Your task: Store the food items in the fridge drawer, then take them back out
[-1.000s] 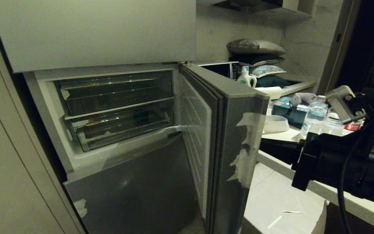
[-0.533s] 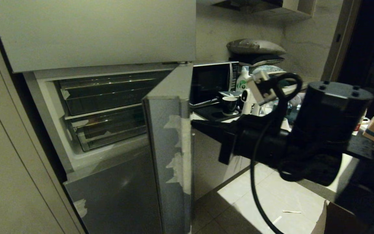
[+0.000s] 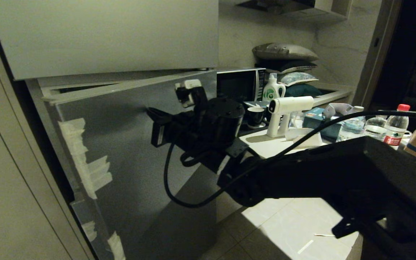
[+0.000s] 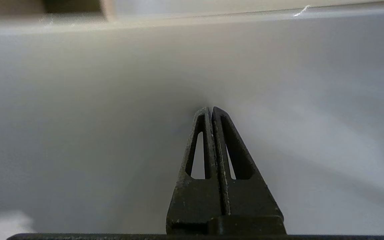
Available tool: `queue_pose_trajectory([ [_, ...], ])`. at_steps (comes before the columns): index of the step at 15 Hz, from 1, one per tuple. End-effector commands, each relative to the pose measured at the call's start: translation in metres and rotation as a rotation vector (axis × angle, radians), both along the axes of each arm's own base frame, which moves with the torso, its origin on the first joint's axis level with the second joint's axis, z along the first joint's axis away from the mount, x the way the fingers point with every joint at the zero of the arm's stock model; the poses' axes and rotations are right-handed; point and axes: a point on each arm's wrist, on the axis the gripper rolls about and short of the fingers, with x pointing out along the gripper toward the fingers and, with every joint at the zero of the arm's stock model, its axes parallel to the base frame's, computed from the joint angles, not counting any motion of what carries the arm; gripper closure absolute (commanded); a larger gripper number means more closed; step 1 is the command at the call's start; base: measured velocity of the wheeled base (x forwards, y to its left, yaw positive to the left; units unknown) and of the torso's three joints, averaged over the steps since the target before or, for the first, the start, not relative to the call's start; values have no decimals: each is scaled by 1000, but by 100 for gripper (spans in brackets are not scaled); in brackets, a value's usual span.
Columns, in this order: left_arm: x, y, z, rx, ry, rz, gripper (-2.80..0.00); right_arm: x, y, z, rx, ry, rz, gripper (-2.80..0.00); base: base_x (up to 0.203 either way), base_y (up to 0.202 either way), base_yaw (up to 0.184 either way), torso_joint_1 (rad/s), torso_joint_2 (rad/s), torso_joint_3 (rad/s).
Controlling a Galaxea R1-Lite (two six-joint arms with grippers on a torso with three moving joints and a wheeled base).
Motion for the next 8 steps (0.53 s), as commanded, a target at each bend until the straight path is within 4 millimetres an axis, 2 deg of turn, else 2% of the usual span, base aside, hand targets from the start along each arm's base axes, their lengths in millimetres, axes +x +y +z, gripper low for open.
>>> queue_pose_trajectory([
  [1, 0, 0, 0, 0, 2, 0, 0, 23, 34, -69, -46, 41, -17, 0, 0, 0, 0, 0, 0, 0],
  [2, 0, 0, 0, 0, 2, 0, 0, 23, 35, -71, -46, 48, -22, 0, 0, 0, 0, 0, 0, 0],
  [5, 0, 0, 0, 0, 0, 0, 0, 18, 31, -49, -8, 29, -18, 0, 0, 0, 0, 0, 0, 0],
  [8, 0, 0, 0, 0, 0, 0, 0, 15, 32, -46, -34, 27, 74, 0, 0, 0, 0, 0, 0, 0],
])
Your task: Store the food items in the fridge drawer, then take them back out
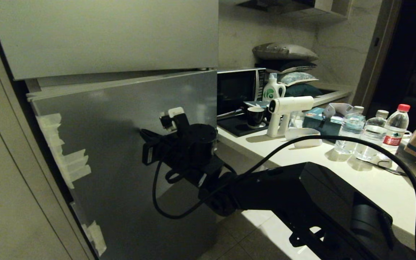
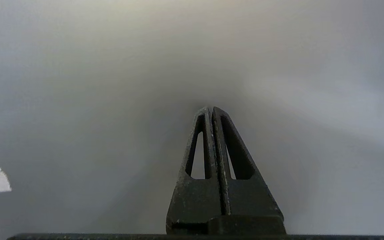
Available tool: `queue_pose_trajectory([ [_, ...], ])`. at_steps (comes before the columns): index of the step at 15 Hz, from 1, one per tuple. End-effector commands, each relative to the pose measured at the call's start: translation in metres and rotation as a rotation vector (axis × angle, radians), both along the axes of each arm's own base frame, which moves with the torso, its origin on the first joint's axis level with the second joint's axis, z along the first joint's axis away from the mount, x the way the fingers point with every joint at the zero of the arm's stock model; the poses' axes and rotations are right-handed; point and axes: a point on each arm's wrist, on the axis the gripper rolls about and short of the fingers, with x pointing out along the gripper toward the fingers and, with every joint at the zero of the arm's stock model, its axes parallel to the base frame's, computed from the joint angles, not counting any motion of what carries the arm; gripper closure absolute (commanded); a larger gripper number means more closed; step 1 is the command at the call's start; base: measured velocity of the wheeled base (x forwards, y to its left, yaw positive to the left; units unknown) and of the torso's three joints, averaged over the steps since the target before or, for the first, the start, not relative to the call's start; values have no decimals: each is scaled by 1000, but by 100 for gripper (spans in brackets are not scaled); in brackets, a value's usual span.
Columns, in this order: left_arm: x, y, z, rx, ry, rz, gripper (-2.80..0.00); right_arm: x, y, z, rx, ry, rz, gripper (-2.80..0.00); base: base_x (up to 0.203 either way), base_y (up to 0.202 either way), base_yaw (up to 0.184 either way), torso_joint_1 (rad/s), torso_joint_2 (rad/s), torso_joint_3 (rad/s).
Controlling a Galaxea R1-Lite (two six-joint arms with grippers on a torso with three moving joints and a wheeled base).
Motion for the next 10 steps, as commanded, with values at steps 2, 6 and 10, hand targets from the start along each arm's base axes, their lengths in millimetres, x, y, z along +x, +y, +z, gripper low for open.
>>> queue_pose_trajectory([
  [2, 0, 0, 0, 0, 2, 0, 0, -10, 7, 3, -20, -18, 126, 0, 0, 0, 0, 0, 0, 0],
  [6, 0, 0, 0, 0, 1, 0, 0, -10, 7, 1, -7, -23, 126, 0, 0, 0, 0, 0, 0, 0],
  [10, 0, 0, 0, 0, 2, 0, 0, -10, 7, 2, 2, -27, 123, 0, 0, 0, 0, 0, 0, 0],
])
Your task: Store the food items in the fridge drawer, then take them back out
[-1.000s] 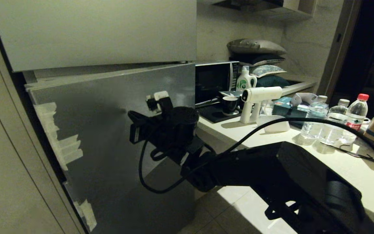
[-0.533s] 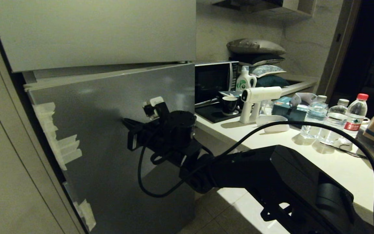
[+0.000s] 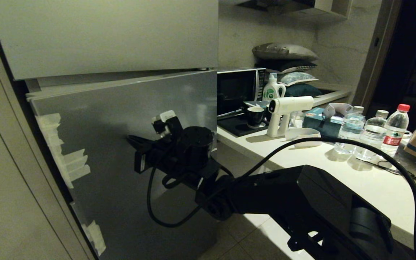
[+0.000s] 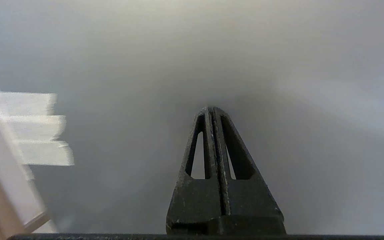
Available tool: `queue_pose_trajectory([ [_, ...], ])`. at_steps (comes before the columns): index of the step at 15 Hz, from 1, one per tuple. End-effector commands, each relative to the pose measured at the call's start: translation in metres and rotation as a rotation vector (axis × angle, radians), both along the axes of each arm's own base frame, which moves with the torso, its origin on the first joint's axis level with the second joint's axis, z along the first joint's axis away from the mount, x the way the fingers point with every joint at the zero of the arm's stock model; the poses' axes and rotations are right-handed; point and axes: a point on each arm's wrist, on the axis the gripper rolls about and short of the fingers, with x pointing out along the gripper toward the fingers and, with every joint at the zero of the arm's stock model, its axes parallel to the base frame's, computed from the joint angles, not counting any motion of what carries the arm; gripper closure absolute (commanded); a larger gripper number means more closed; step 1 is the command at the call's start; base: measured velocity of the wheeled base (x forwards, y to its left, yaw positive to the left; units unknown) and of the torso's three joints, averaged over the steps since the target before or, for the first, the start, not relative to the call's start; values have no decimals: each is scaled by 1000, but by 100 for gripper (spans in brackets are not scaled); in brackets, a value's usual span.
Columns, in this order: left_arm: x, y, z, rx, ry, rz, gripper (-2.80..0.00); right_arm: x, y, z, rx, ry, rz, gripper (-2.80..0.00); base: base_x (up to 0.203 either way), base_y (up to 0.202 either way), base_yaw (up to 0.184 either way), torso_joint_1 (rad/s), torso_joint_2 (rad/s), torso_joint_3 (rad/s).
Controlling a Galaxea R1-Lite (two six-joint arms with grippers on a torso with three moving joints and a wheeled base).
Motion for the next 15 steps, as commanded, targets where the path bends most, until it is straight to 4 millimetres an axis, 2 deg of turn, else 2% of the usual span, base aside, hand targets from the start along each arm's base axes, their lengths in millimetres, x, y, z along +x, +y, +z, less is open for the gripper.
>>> queue_pose_trajectory([
  [1, 0, 0, 0, 0, 1, 0, 0, 0, -1, 2, 10, -5, -6, 0, 0, 0, 0, 0, 0, 0],
  [7, 0, 0, 0, 0, 2, 0, 0, 1, 0, -1, 0, -2, -20, 0, 0, 0, 0, 0, 0, 0],
  [10, -1, 0, 5, 77, -31, -10, 0, 2, 1, -6, -23, 14, -19, 0, 0, 0, 0, 0, 0, 0],
  [11, -4, -1, 17, 89, -92, -42, 0, 2, 0, -6, -24, 13, -22, 0, 0, 0, 0, 0, 0, 0],
  [13, -15, -5, 52, 105, -187, -213, 0, 3, 0, -6, -30, 16, -23, 0, 0, 0, 0, 0, 0, 0],
  [15, -9, -8, 72, 98, -127, -361, 0, 2, 0, -6, -33, 17, -22, 0, 0, 0, 0, 0, 0, 0],
])
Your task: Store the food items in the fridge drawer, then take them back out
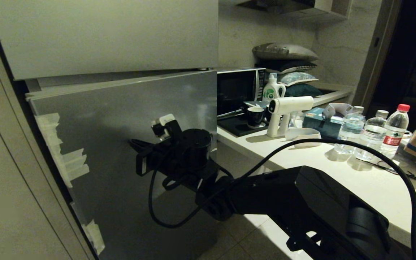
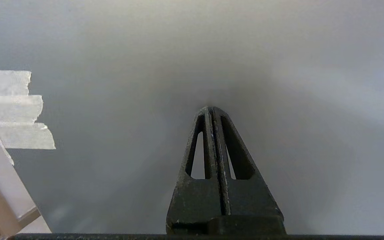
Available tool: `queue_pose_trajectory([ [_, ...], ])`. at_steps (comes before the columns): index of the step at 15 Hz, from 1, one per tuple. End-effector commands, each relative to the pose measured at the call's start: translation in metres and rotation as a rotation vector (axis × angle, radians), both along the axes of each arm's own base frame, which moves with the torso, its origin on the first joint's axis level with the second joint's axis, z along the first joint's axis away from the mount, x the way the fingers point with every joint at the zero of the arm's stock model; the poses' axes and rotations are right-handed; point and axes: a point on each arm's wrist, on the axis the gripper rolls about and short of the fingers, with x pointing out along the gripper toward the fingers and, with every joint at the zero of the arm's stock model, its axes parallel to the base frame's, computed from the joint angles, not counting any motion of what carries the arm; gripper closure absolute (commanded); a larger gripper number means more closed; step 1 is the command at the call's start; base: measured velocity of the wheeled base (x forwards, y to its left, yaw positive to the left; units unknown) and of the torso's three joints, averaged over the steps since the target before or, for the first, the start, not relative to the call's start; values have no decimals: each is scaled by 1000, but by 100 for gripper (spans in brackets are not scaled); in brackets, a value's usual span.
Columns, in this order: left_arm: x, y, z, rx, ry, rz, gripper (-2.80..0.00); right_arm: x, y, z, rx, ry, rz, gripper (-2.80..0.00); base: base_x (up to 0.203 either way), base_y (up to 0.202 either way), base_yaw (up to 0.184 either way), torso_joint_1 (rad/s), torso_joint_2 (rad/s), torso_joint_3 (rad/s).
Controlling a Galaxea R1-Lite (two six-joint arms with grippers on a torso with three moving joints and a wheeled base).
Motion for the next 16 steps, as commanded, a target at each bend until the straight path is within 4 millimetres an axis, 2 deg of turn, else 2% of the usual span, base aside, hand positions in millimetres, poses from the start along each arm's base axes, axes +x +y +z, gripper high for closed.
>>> queue_pose_trajectory([
  [1, 12, -3, 23, 5, 96, -162, 0, -1, 0, 1, 4, -2, 2, 0, 0, 0, 0, 0, 0, 0],
  [4, 43, -6, 35, -23, 274, -266, 0, 0, 1, -1, 0, 1, 1, 0, 0, 0, 0, 0, 0, 0],
  [7, 92, -7, 49, -40, 365, -284, 0, 1, 1, -6, -7, 6, -1, 0, 0, 0, 0, 0, 0, 0],
  [11, 157, -6, 57, -60, 336, -190, 0, 1, 2, -6, -10, 8, -1, 0, 0, 0, 0, 0, 0, 0],
  [16, 197, -3, 62, -101, 277, -46, 0, 2, 1, -8, -18, 14, -6, 0, 0, 0, 0, 0, 0, 0],
])
